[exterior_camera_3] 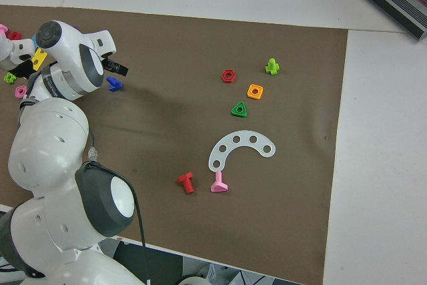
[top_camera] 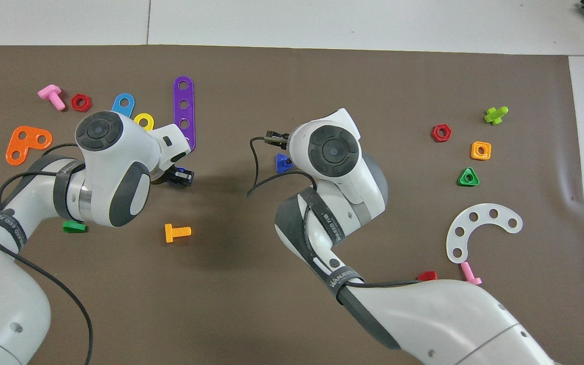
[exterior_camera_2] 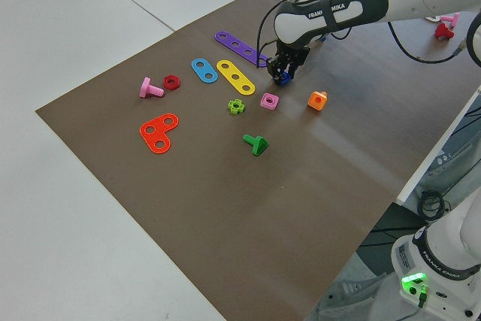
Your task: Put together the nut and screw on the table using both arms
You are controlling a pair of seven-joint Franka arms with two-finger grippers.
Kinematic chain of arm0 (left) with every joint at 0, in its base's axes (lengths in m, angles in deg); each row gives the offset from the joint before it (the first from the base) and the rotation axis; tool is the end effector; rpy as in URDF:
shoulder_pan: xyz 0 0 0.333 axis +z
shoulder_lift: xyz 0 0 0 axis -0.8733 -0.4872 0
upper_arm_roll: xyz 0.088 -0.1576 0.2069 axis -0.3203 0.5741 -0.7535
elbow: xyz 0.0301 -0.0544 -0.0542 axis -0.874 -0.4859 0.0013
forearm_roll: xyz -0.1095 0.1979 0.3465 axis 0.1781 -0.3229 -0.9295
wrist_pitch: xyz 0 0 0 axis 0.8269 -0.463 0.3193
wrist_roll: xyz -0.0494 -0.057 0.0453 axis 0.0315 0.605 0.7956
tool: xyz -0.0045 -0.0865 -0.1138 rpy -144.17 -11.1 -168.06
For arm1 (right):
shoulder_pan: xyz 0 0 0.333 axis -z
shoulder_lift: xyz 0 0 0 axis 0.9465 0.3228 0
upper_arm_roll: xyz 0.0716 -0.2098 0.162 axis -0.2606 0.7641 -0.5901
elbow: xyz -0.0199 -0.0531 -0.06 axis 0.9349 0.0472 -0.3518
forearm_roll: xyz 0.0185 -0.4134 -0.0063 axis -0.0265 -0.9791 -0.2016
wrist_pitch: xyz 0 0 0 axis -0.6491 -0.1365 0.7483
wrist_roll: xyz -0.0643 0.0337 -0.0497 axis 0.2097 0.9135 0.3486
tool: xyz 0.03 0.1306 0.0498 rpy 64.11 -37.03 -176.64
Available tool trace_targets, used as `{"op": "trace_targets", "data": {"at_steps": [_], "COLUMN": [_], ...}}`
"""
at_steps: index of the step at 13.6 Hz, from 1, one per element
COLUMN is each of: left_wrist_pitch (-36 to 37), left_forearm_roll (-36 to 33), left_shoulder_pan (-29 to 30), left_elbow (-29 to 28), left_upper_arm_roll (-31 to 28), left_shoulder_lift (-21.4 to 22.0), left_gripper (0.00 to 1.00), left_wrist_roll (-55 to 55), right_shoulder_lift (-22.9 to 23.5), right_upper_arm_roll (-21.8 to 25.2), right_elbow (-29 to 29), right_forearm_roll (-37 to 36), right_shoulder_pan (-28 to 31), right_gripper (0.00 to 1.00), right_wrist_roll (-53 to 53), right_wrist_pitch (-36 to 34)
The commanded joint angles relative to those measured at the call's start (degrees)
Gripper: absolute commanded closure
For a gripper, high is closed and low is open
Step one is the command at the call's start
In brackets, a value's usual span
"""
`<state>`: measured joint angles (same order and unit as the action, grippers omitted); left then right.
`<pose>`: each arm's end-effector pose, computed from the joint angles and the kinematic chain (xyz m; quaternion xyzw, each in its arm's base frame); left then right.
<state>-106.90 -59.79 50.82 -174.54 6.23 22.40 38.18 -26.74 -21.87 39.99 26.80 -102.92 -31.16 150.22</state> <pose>0.5864 -0.1730 0.2213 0.9883 -0.1504 -0.0183 0.0182 0.6364 0.3395 0.3093 -0.9780 0.1386 -0.1400 0.0690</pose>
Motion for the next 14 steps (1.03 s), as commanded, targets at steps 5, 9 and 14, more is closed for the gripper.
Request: {"op": "trace_targets", "data": {"at_steps": [5,9,14], "left_wrist_pitch": [8.2,12.9,12.7], "left_forearm_roll": [0.1,1.4,1.9], "left_shoulder_pan": [-8.2,-15.2,-19.3], "left_elbow": [16.0,25.9,32.2], "left_upper_arm_roll": [-0.4,-0.5,-0.4], "left_shoulder_lift": [-4.1,-9.1,-13.8], "left_gripper": [0.82,0.82,0.83], "left_wrist_roll": [12.7,18.1,22.2], "right_shoulder_lift": [-16.3,-23.0,-26.5], "right_upper_arm_roll": [-1.0,-1.0,-0.9], "right_elbow": [1.8,2.2,4.5], "right_forearm_roll": [-0.2,1.1,1.5], "right_shoulder_pan": [15.5,22.4,32.0], "right_gripper": [0.00,0.00,0.00], "right_wrist_roll": [-14.9,-27.5,-40.5], "right_wrist_pitch": [-16.7,-33.3,-40.8]}}
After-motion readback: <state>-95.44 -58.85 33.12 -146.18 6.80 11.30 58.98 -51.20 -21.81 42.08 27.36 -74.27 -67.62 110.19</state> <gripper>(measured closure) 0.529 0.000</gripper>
